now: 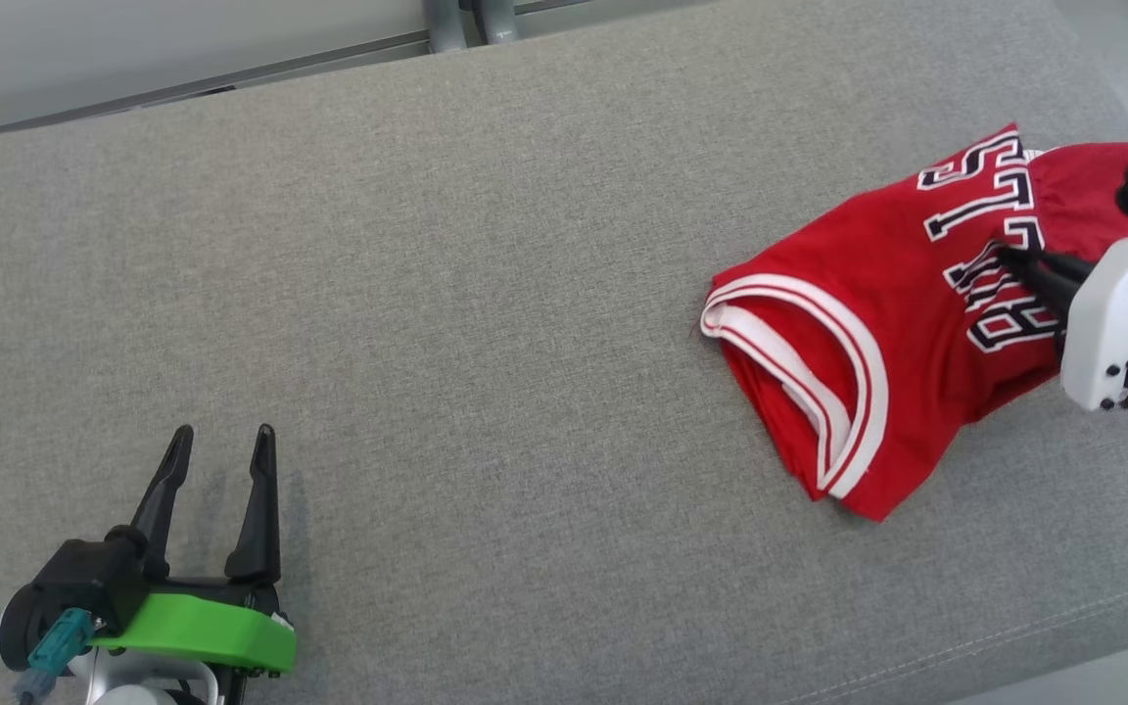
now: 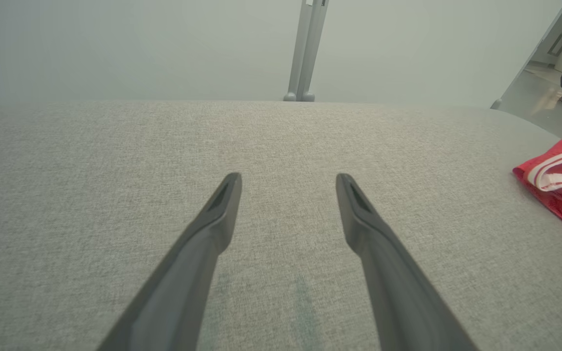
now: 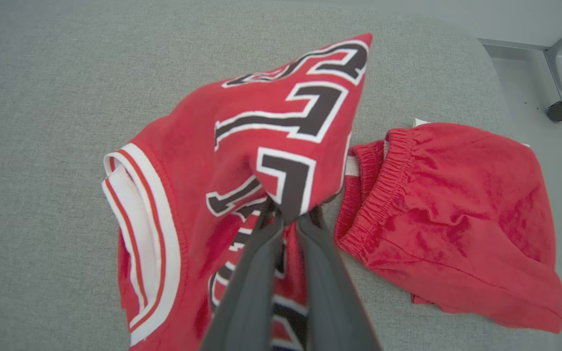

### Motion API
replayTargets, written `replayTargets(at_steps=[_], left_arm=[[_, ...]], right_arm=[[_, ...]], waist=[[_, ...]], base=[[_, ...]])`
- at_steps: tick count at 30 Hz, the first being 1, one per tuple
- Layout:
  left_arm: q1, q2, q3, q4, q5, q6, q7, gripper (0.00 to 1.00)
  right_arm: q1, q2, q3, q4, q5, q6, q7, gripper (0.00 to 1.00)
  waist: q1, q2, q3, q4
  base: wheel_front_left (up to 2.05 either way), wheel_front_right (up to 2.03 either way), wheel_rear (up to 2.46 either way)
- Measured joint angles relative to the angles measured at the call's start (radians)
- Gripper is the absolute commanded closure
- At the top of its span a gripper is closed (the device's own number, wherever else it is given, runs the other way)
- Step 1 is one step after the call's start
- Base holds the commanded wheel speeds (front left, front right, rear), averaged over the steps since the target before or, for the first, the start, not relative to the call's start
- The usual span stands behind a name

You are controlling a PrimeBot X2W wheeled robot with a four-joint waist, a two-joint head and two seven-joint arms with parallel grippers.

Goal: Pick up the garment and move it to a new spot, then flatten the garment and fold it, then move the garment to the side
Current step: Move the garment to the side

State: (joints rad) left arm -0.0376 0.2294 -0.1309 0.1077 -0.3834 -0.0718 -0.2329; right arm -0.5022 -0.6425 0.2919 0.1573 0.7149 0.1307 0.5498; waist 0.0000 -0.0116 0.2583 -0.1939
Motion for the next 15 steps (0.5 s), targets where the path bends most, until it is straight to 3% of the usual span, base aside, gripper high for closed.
replayTargets(at_steps=[6, 15], left_arm=[[-0.012, 0.006, -0.002, -0.007, 0.0, 0.002, 0.003, 0.0], [-0.012, 0.019, -0.003, -0.017, 0.0, 0.007, 0.012, 0.0]], right_arm=[[-0.12, -0.033, -0.016, 0.041, -0.006, 0.0, 0.042, 1.0], [-0.135, -0.082, -0.091, 0.088, 0.023, 0.0, 0.048, 1.0]], waist=[[0.0, 0.0, 0.026, 0.015], [0.0, 0.0, 0.042, 0.008]], base=[[0.0, 0.0, 0.0], [0.0, 0.0, 0.0]])
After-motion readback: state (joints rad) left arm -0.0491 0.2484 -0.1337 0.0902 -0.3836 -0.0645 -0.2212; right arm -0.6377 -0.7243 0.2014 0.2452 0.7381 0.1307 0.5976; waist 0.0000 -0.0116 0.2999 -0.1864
